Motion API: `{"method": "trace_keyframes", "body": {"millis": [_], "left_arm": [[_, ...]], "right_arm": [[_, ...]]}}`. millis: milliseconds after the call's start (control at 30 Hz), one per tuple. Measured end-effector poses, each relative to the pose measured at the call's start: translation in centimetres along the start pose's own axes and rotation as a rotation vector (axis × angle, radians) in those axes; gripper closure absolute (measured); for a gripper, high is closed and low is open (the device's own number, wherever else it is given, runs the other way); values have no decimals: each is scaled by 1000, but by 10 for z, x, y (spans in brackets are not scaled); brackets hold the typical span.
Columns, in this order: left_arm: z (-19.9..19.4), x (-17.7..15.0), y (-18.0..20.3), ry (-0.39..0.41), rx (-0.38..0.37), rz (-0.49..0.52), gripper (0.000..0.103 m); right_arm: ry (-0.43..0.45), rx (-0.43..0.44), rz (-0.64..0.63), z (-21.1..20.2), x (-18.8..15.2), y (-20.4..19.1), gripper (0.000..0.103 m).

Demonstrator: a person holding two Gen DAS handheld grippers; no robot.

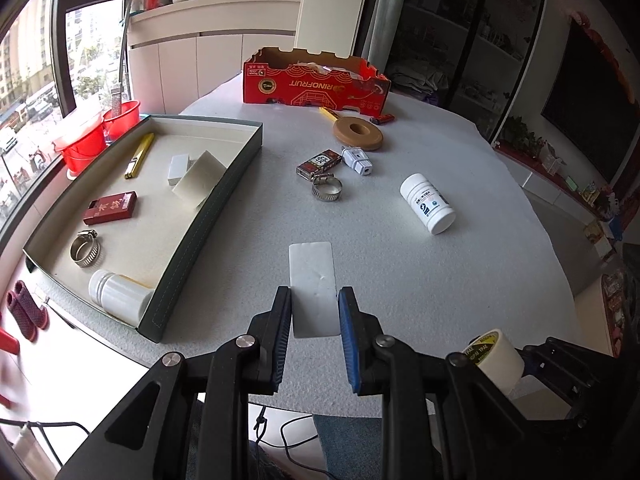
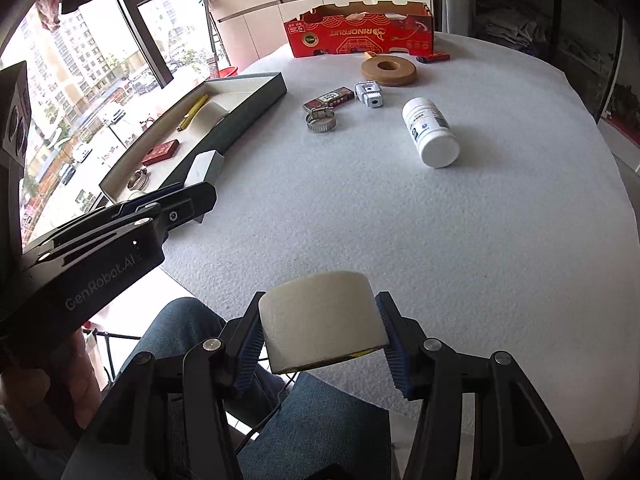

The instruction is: Organize rigid objects

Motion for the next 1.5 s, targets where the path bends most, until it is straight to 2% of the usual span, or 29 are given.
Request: {"method": "trace_keyframes", "body": {"millis": [367,733,1000,1167,1333,1500], "left_arm": [[-23,-3,-34,58,-34,-84,77],[-40,10,-89,108,7,-197,77],[-37,23,-121,95,64,-241,77],[-28,31,-133,71,96,-256,77],[-16,40,-141,45,124,-256,77],[-12,57,-148,53,153,-261,77]], "right_arm": [[-13,-27,-77,8,10,-42,48],[-5,-15,-144,14,47,-75,48],[25,20,-206,20,88,-101,48],[19,58,-221,29,102,-108,48],[8,74,-219,40,110,-103,48],[10,84,-218,46,127,-95,48]]}}
Point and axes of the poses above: each gripper's, at about its wrist camera, not at the fingertips, and z roughly the way its jaws point, y to its right, x to its top, the point moved 2 cm from there along z, roughly the way its jaws point, and after that the axes turned 8 degrees about -y, right-handed, at the moved point
